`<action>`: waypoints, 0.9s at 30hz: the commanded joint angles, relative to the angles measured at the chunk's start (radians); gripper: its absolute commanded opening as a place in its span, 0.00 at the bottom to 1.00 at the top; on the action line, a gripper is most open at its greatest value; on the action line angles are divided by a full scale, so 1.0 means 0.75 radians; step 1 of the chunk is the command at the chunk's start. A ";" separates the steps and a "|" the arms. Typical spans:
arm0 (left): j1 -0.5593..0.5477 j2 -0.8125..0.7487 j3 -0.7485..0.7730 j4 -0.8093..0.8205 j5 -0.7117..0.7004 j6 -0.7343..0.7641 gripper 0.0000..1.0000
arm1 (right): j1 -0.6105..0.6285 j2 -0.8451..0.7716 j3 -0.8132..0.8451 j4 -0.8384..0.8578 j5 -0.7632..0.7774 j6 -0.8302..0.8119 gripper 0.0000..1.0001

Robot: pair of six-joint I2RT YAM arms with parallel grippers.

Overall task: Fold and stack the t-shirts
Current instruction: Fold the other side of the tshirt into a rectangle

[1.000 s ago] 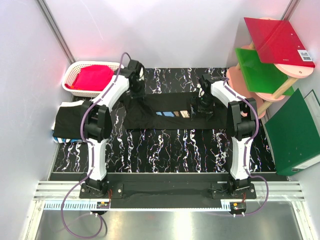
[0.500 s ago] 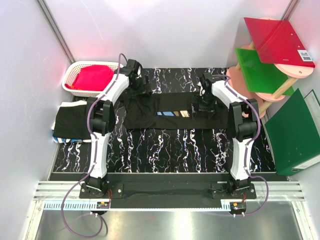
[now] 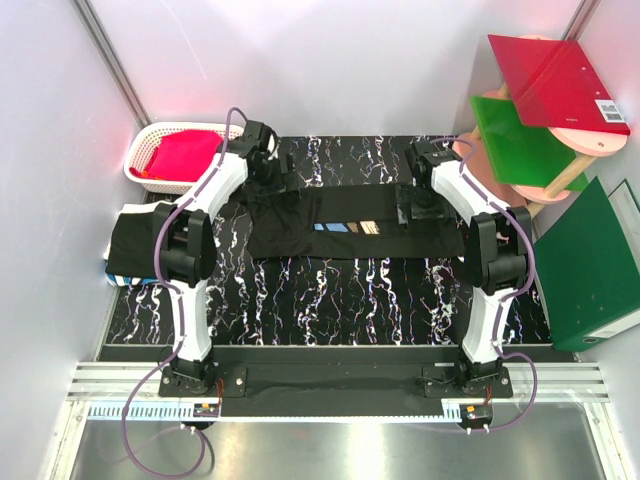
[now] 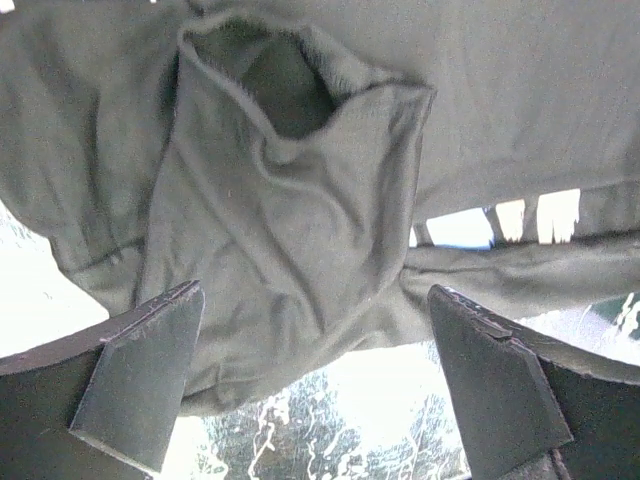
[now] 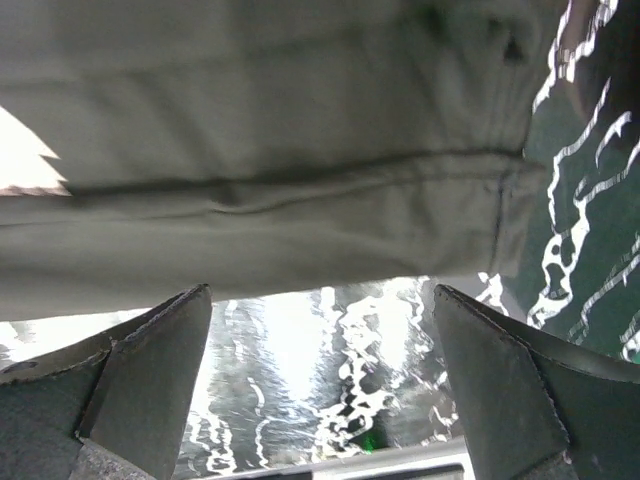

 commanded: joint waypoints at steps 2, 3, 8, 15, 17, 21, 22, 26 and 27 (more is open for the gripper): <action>-0.010 -0.076 -0.097 0.057 0.049 0.011 0.99 | 0.008 0.027 -0.048 -0.024 0.121 0.041 0.99; -0.010 -0.080 -0.104 0.061 0.053 0.011 0.99 | 0.010 0.037 -0.048 -0.026 0.127 0.045 0.98; -0.016 -0.080 -0.108 0.059 0.065 0.011 0.99 | 0.010 0.119 -0.032 -0.036 0.160 0.071 0.93; -0.016 -0.082 -0.116 0.059 0.074 0.023 0.99 | 0.010 0.244 0.019 -0.034 0.129 0.081 0.87; -0.016 -0.086 -0.120 0.057 0.074 0.027 0.99 | 0.008 0.250 0.031 -0.030 0.117 0.088 0.74; -0.016 -0.088 -0.132 0.059 0.076 0.031 0.99 | 0.010 0.222 0.031 -0.007 0.085 0.098 0.28; -0.016 -0.088 -0.134 0.059 0.076 0.031 0.99 | 0.010 0.213 0.025 -0.005 0.076 0.098 0.22; -0.016 -0.072 -0.136 0.057 0.082 0.035 0.99 | 0.010 0.205 0.005 0.017 0.056 0.088 0.02; -0.016 -0.070 -0.134 0.059 0.084 0.035 0.99 | 0.010 0.201 0.003 0.023 0.052 0.086 0.00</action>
